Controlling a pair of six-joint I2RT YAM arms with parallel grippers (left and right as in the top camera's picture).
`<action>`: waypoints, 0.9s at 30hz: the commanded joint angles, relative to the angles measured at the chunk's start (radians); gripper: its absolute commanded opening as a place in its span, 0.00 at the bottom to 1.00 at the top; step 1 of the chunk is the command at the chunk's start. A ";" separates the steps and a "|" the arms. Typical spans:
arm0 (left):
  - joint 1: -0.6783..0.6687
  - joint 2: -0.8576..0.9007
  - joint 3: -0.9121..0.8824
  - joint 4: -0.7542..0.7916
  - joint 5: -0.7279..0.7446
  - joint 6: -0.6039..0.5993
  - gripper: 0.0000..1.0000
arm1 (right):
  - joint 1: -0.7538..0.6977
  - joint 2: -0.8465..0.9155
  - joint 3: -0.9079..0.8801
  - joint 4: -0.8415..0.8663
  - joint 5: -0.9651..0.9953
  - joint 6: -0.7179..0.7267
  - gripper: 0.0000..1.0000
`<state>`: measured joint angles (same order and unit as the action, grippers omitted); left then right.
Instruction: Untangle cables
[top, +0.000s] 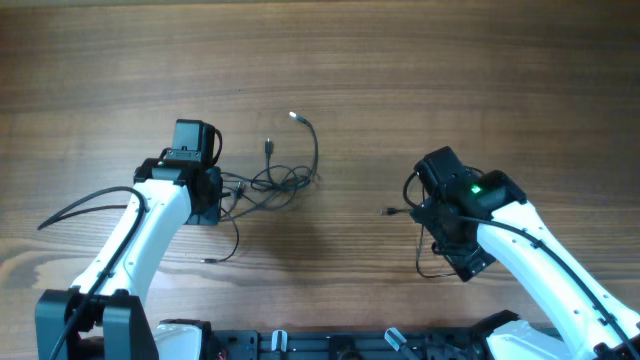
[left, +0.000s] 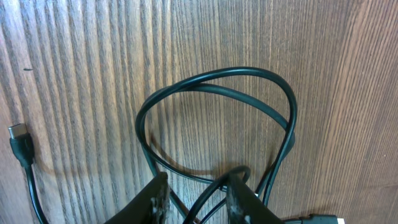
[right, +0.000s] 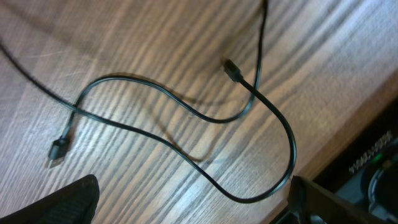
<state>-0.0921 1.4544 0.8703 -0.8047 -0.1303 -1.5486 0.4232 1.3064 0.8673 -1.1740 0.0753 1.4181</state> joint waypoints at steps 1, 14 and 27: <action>0.005 -0.012 -0.006 0.000 -0.021 0.008 0.32 | -0.004 -0.008 -0.134 0.092 -0.045 0.101 1.00; 0.005 -0.012 -0.006 0.002 -0.021 0.009 0.34 | -0.004 0.014 -0.418 0.696 0.246 0.078 0.61; 0.005 -0.012 -0.007 -0.002 -0.020 0.009 0.57 | -0.349 -0.140 -0.146 0.948 0.215 -0.873 0.04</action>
<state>-0.0921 1.4540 0.8703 -0.8047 -0.1303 -1.5463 0.2096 1.1908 0.6331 -0.2214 0.3958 0.8318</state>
